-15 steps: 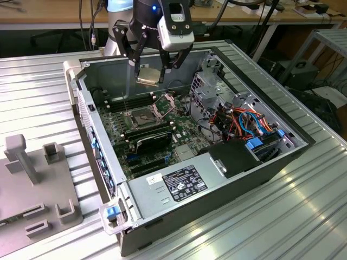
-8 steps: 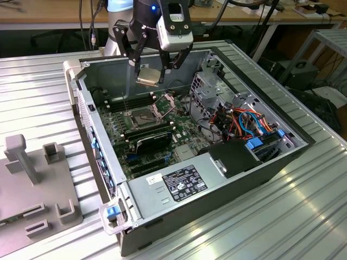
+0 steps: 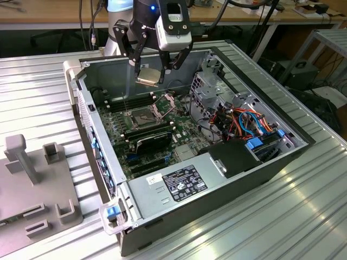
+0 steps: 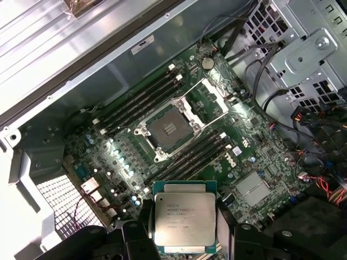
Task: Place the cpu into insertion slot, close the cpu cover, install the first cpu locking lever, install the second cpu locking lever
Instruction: 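Place the cpu into insertion slot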
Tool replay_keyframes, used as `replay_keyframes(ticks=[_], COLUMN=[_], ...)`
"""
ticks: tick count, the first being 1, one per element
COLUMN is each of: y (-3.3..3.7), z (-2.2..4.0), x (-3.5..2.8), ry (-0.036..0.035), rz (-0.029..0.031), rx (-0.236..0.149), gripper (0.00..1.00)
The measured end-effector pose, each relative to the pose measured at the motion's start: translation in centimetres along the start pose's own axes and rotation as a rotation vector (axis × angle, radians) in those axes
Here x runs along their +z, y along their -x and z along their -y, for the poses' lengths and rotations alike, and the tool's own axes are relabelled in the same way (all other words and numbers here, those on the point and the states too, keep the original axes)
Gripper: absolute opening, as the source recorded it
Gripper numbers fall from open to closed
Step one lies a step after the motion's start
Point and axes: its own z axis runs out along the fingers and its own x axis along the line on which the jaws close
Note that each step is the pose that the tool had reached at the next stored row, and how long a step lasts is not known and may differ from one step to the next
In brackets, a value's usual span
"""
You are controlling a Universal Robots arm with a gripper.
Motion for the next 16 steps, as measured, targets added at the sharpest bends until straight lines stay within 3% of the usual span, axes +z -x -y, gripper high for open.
replay_keyframes(ticks=[16], y=[0.00], z=[0.00], x=[0.03], ry=[-0.0013], rz=[0.0021], rx=[0.047], gripper=[0.55])
